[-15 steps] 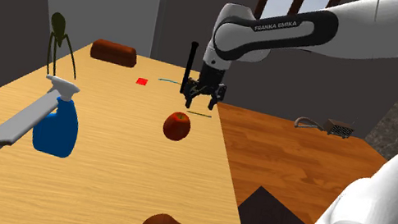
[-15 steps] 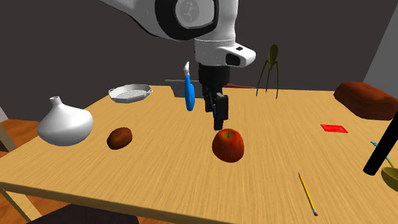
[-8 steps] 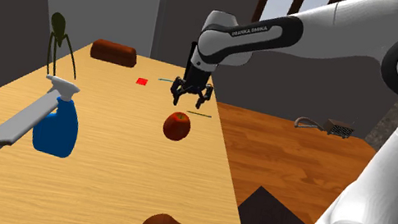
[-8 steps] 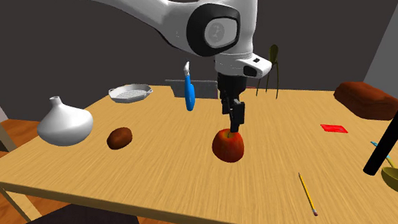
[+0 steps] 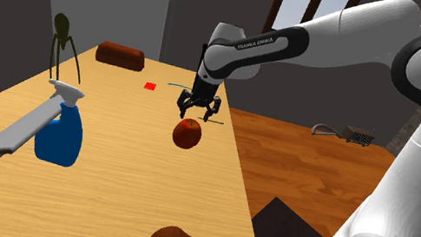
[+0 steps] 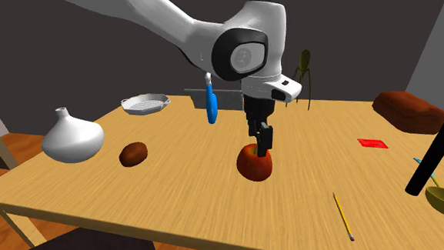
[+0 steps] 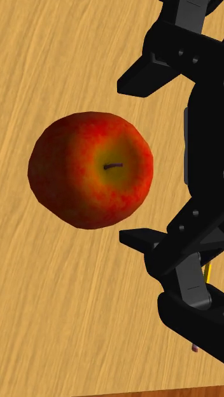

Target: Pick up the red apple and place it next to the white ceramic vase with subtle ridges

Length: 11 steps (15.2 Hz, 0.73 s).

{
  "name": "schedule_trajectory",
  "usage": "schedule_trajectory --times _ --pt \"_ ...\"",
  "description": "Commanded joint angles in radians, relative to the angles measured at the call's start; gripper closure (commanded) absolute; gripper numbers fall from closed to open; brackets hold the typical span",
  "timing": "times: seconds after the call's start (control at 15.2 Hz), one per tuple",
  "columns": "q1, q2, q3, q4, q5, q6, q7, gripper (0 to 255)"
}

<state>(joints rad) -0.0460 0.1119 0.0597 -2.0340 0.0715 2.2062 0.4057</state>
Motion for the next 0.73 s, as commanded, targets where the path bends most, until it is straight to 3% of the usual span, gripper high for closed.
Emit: schedule_trajectory --times 0.0,0.26,0.33,0.66 --pt "0.000 0.001 0.000 -0.001 0.000 0.003 0.000 0" --pt "0.000 0.001 0.000 -0.001 0.000 0.003 0.000 0" --pt "0.000 0.001 0.000 -0.001 0.000 0.003 0.000 255" --pt "0.001 0.001 0.000 0.000 0.000 0.002 0.001 255"
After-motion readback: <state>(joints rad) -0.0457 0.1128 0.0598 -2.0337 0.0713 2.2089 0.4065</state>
